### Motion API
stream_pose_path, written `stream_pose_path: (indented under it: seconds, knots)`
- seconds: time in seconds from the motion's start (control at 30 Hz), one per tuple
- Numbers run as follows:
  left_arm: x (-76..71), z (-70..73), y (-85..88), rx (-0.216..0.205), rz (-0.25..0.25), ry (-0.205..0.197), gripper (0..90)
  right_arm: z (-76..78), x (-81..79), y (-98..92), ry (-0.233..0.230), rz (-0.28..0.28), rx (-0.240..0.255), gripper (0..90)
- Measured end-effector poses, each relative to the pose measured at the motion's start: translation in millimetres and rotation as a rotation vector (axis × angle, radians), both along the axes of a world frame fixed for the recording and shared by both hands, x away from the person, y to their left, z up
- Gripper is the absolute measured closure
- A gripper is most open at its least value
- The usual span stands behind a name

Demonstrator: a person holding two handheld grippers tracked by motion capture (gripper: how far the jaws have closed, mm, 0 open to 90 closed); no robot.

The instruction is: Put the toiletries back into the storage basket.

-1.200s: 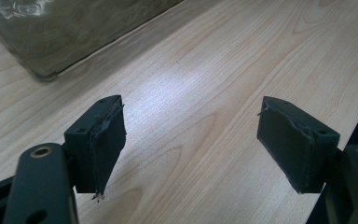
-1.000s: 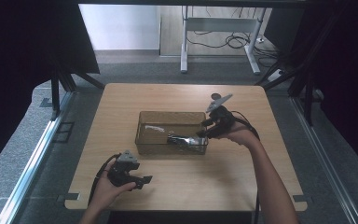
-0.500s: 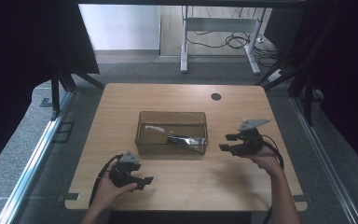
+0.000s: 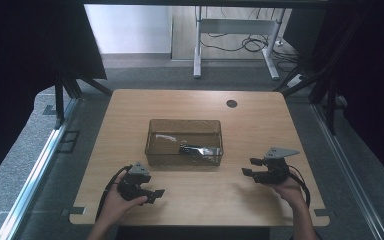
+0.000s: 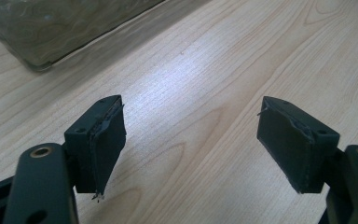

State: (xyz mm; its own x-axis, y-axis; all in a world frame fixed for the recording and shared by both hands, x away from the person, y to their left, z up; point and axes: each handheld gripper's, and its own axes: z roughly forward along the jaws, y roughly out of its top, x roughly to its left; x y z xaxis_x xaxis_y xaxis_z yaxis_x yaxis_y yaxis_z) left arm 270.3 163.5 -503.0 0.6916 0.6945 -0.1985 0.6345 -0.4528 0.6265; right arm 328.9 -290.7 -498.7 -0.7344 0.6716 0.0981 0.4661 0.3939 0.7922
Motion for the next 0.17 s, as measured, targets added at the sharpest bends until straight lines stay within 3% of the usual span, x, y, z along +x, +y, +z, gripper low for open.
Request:
stream_pose_path:
  seconds: [0.17]
  knots:
    - [0.5,0.3,1.2,0.003,-0.001,0.001,23.9,2.8,-1.8,1.6,-0.023,-0.006,0.011,41.7]
